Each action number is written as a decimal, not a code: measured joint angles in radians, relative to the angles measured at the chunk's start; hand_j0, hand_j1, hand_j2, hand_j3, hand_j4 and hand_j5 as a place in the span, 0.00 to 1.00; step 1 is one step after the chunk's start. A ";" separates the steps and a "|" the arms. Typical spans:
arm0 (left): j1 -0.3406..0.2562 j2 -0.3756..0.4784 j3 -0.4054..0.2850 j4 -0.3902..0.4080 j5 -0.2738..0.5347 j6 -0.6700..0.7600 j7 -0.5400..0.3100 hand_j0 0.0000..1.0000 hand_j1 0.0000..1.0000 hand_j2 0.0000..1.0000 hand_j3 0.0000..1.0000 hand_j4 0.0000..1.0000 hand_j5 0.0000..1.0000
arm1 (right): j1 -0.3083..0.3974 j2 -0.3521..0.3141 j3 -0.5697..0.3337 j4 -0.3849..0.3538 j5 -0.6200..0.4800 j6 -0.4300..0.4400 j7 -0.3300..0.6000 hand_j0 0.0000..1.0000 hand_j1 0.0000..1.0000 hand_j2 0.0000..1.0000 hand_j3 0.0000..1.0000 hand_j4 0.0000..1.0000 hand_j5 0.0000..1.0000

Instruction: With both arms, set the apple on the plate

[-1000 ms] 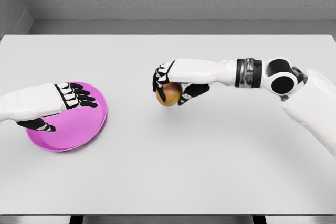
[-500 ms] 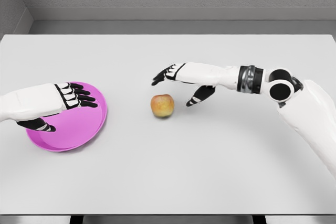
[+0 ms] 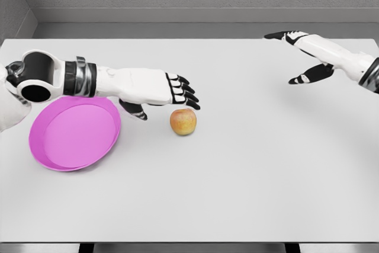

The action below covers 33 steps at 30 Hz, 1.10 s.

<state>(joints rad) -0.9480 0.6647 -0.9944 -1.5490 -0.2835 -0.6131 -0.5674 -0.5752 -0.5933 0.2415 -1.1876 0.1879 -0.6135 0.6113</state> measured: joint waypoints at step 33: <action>0.008 -0.165 -0.071 0.227 -0.108 0.000 -0.020 0.89 0.89 0.89 0.89 0.89 0.89 | -0.020 0.000 0.083 -0.018 0.001 0.000 0.000 1.00 1.00 1.00 1.00 1.00 1.00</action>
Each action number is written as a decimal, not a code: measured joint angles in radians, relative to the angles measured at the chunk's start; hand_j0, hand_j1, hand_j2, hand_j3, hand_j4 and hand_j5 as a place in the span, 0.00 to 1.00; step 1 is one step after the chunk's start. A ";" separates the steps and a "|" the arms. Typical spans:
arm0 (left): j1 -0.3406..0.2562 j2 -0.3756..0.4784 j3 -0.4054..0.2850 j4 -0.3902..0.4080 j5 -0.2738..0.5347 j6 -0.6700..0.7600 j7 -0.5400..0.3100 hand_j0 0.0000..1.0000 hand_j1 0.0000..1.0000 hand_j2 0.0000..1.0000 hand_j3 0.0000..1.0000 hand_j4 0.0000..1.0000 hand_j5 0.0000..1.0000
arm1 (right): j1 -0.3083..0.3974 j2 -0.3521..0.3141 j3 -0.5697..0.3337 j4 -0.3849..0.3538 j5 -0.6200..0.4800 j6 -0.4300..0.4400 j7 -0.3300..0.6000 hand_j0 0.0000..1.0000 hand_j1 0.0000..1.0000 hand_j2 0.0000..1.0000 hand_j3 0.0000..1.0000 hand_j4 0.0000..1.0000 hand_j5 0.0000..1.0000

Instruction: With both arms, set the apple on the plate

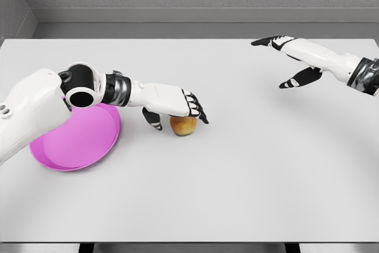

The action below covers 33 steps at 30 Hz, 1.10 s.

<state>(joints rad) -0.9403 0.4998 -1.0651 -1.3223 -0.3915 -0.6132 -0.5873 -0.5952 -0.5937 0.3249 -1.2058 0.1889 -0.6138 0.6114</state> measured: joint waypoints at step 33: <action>0.002 -0.047 -0.017 0.070 -0.048 0.003 -0.001 0.53 0.53 0.53 0.53 0.53 0.53 | -0.014 0.004 0.023 -0.004 0.000 0.000 0.000 1.00 1.00 1.00 1.00 1.00 1.00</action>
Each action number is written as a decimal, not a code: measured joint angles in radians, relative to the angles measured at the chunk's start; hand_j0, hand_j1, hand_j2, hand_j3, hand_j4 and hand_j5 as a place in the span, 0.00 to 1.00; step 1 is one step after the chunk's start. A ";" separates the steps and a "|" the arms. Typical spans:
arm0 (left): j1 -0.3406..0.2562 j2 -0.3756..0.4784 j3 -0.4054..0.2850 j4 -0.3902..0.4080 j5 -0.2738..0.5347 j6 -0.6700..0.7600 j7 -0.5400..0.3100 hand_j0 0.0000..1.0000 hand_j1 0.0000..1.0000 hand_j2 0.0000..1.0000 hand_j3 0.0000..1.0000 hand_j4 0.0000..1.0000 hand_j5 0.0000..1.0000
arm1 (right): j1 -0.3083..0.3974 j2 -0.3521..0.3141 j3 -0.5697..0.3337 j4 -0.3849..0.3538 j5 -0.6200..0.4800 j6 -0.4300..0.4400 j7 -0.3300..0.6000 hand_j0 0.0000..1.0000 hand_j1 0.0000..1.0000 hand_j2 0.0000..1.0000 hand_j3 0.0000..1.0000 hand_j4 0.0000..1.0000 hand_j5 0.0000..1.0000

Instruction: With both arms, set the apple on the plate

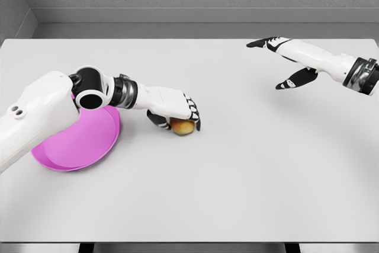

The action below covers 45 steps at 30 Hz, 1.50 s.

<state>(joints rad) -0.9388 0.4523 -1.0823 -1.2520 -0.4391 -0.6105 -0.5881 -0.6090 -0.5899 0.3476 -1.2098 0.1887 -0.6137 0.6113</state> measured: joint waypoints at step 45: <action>-0.035 0.477 0.051 -0.100 0.315 -0.002 0.007 1.00 1.00 1.00 1.00 1.00 1.00 | -0.026 -0.005 0.013 -0.001 0.000 0.000 0.000 1.00 1.00 1.00 1.00 1.00 1.00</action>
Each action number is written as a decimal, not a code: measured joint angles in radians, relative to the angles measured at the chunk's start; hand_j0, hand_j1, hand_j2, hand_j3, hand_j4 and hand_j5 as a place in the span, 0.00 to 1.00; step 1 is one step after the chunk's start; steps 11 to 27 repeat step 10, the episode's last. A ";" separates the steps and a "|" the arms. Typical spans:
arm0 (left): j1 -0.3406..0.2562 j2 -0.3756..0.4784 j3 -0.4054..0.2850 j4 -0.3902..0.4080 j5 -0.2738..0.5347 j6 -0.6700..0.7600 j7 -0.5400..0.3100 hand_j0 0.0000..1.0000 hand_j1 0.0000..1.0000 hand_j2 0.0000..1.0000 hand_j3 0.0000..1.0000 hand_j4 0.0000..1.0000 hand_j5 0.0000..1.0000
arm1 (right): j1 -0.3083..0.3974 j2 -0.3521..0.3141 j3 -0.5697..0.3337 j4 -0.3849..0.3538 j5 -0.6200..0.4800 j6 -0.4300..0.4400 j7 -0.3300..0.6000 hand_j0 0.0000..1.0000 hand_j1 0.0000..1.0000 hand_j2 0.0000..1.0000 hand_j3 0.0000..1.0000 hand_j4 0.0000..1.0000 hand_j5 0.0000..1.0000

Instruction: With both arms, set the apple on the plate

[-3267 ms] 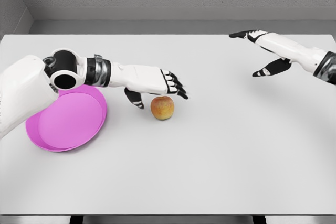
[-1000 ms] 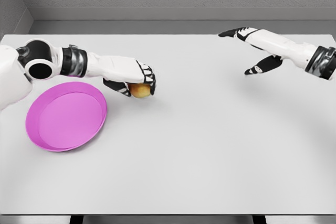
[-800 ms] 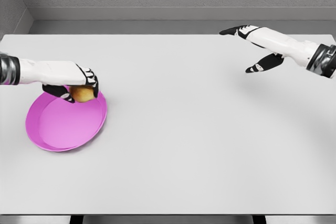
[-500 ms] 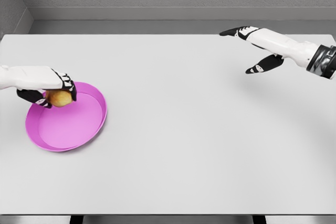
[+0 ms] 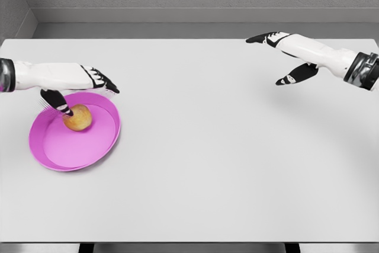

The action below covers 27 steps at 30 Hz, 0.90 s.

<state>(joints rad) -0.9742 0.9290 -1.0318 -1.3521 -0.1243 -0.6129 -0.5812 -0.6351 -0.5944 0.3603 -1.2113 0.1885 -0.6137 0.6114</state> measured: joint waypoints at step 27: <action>-0.031 -0.148 0.037 0.246 0.044 0.000 -0.003 1.00 1.00 1.00 1.00 1.00 1.00 | 0.000 -0.001 0.001 0.000 0.000 0.000 0.000 1.00 1.00 1.00 1.00 1.00 1.00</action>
